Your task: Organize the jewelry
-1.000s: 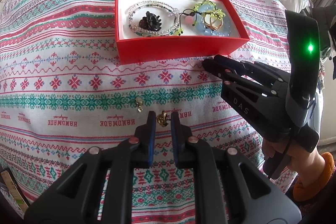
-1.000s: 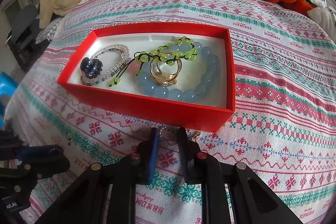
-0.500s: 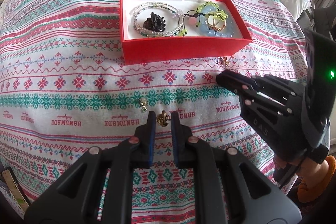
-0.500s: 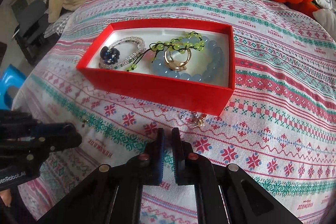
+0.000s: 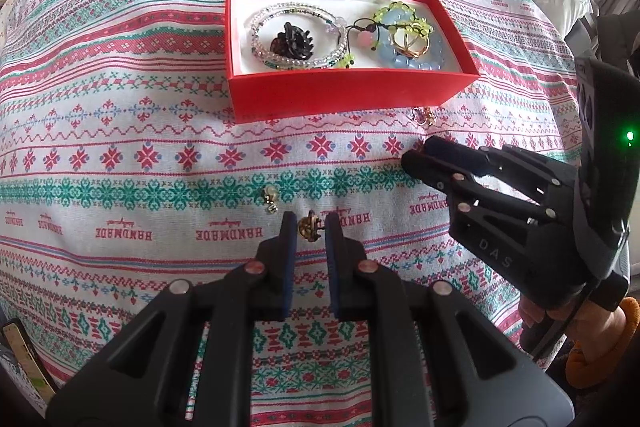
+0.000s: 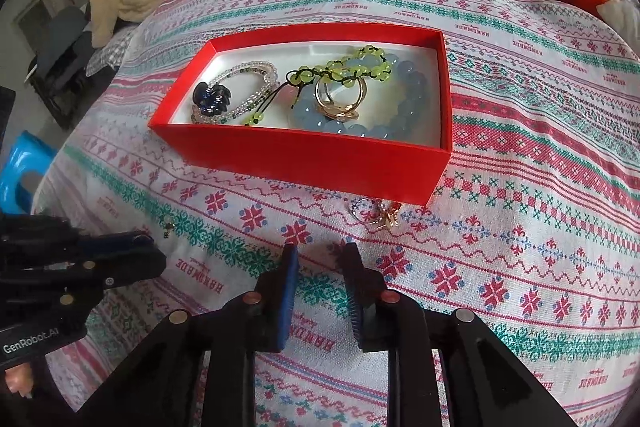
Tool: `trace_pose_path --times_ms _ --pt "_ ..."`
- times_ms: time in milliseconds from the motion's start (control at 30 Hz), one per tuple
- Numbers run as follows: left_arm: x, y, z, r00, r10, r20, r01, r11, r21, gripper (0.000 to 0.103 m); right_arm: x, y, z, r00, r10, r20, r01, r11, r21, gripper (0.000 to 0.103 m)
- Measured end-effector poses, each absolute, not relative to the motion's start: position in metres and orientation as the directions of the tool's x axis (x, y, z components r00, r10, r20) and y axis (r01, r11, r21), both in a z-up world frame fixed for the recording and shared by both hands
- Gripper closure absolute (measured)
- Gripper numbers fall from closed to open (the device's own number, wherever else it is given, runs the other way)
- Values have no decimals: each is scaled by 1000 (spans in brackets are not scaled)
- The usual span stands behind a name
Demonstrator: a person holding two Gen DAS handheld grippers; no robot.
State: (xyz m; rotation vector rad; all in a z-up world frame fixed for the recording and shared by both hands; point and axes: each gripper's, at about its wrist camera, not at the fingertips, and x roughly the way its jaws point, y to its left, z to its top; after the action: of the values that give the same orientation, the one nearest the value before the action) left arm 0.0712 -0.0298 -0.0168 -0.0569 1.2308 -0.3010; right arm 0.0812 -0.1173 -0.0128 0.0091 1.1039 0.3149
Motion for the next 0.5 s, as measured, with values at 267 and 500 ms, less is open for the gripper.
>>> trace_pose_path --times_ms 267,500 --pt "72 -32 -18 298 -255 -920 197 959 -203 87 95 -128 -16 443 256 -859 -215 961 176 54" --pt "74 -32 -19 296 -262 -919 194 958 -210 87 94 -127 -16 429 277 -860 -224 955 196 55"
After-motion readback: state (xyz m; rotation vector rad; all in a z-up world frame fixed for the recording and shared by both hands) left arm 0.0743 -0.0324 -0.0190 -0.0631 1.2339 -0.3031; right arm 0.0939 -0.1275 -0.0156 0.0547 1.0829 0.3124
